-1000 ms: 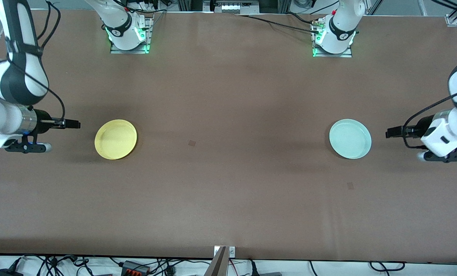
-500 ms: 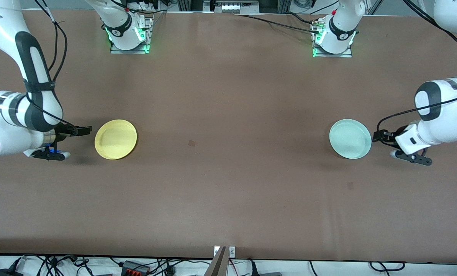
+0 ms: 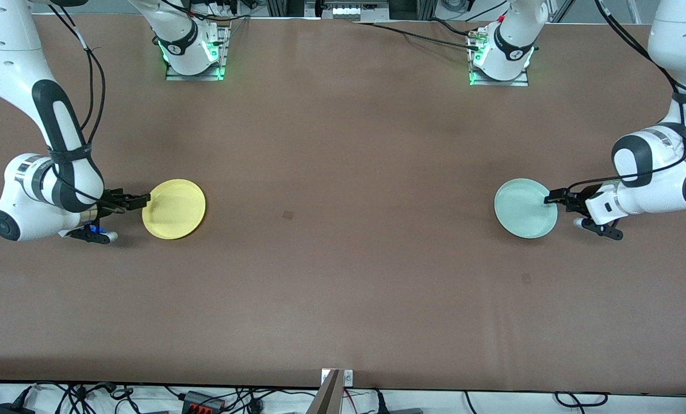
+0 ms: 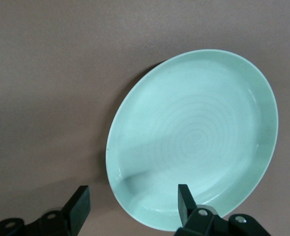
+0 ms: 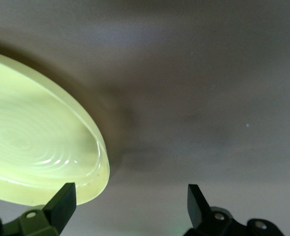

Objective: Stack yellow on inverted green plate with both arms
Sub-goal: 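Grip the yellow plate with the right gripper while the left gripper grips green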

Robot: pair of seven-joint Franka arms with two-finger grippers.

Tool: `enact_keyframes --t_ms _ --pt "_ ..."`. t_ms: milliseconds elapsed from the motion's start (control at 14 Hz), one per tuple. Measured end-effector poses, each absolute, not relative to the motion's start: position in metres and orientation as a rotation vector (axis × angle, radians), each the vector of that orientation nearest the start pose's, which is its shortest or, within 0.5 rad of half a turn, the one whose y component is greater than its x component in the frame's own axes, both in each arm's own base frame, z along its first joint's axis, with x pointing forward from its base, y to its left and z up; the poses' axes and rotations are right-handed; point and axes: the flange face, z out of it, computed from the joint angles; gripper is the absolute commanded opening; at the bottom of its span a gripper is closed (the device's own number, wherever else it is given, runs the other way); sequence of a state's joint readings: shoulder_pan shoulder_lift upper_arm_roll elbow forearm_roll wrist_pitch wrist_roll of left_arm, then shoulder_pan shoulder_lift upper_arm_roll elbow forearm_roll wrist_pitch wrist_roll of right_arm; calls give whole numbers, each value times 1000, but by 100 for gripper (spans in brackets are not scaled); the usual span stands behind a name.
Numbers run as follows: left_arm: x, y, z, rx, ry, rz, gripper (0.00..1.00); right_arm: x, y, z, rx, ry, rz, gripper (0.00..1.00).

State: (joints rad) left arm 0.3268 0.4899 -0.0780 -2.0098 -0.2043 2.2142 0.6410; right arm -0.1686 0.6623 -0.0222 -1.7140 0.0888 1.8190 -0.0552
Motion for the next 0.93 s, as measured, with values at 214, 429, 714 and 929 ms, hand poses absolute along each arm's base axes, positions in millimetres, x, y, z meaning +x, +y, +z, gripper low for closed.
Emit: enact_keyframes --t_ms 214,429,714,929 --pt "558 144 171 -3382 470 233 28 591 -107 165 -2880 266 833 63" --pt "559 151 167 -3378 479 208 8 591 -107 164 -2875 271 833 51" --pt "563 151 169 -3376 490 193 4 593 -108 159 -2882 277 809 50" --pt "575 150 183 -3375 503 167 4 594 -108 157 -2886 280 797 44"
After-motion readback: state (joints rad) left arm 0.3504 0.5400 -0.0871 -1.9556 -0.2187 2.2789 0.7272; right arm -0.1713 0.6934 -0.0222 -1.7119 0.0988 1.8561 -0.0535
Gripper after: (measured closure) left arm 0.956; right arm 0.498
